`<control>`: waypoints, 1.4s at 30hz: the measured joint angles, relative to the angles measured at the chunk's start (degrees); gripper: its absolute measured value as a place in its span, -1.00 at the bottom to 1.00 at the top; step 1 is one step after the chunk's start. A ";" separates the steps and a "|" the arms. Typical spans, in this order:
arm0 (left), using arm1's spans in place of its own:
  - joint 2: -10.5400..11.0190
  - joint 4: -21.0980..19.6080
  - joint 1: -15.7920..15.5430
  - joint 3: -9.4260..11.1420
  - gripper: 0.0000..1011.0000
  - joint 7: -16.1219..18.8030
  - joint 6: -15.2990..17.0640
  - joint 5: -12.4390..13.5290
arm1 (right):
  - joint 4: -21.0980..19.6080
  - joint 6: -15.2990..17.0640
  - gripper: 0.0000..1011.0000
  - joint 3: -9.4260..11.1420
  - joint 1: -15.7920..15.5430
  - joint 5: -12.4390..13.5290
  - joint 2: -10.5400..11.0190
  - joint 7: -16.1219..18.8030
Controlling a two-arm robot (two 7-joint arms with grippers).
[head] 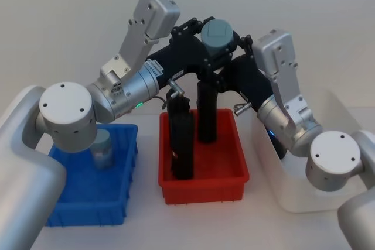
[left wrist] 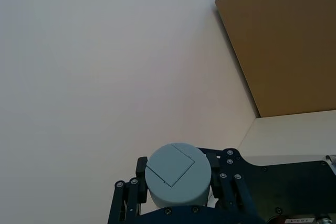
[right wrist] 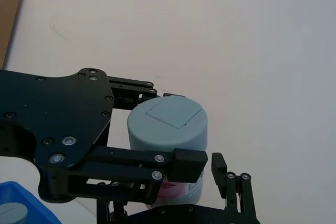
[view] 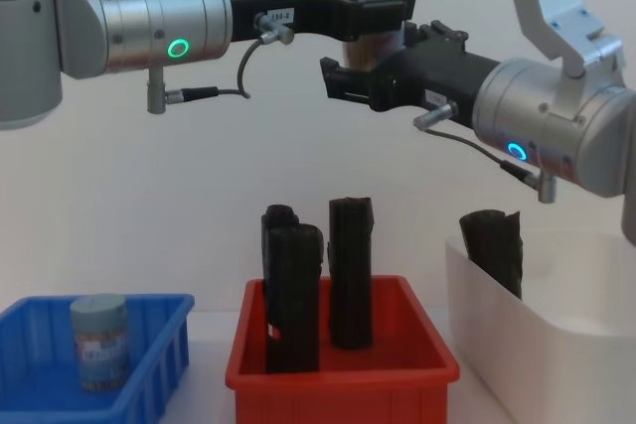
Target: Pick the cotton swabs from the blue box and place them into the white box.
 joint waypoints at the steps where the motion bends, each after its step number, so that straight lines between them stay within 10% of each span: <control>1: 0.01 0.03 0.00 0.01 0.33 -0.06 0.01 -0.02 | 0.08 -0.03 0.90 -0.01 0.04 -0.01 -0.03 -0.04; 13: 0.04 0.13 -0.02 0.08 0.33 -0.26 0.07 -0.15 | 1.02 -0.40 0.27 -0.14 0.52 -0.14 -0.40 -0.52; 28: 0.04 0.21 -0.02 0.08 0.33 -0.33 0.07 -0.23 | 1.39 -0.56 0.25 -0.20 0.73 -0.23 -0.54 -0.76; 42: 0.04 0.20 -0.01 0.09 0.98 -0.46 0.07 -0.24 | 1.41 0.28 0.25 -0.14 0.49 0.14 -0.51 -1.77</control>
